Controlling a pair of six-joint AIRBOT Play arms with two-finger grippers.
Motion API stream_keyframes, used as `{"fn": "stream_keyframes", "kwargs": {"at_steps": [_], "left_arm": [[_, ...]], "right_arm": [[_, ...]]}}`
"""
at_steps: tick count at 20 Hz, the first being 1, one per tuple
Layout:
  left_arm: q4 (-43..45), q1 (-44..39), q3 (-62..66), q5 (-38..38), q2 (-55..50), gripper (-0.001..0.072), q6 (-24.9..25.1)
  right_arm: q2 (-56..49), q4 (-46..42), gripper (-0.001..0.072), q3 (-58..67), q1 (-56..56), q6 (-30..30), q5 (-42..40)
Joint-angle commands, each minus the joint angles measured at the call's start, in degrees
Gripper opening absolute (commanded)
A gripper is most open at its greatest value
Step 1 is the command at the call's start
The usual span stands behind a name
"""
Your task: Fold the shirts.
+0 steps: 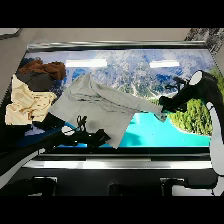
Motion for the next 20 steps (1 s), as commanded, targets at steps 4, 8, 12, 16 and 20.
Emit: {"fn": "stream_keyframes", "kwargs": {"at_steps": [4, 8, 12, 16, 20], "left_arm": [[-3.82, -1.53, 4.31, 7.89, 0.66, 0.0026, 4.33], [14.03, 3.58, 4.52, 2.14, 11.65, 0.0024, -0.94], [39.93, 13.60, 4.52, -9.09, 25.77, 0.0024, -11.69], [45.88, 17.92, 4.50, -16.81, 29.24, 0.0025, -11.26], [51.91, 19.45, 4.52, -19.54, 29.33, 0.0025, -10.49]], "right_arm": [[2.12, 3.61, 0.0045, -0.02, -0.15, -0.92, 1.88], [5.99, 5.38, 0.0045, -3.26, -2.69, -1.27, 2.93], [16.46, 10.08, 0.0045, -21.77, -9.90, -2.62, 3.21], [30.53, 24.57, 0.0044, -46.42, -10.34, -4.31, -1.92], [37.38, 35.56, 0.0044, -59.04, -10.34, -3.63, -5.95]]}}
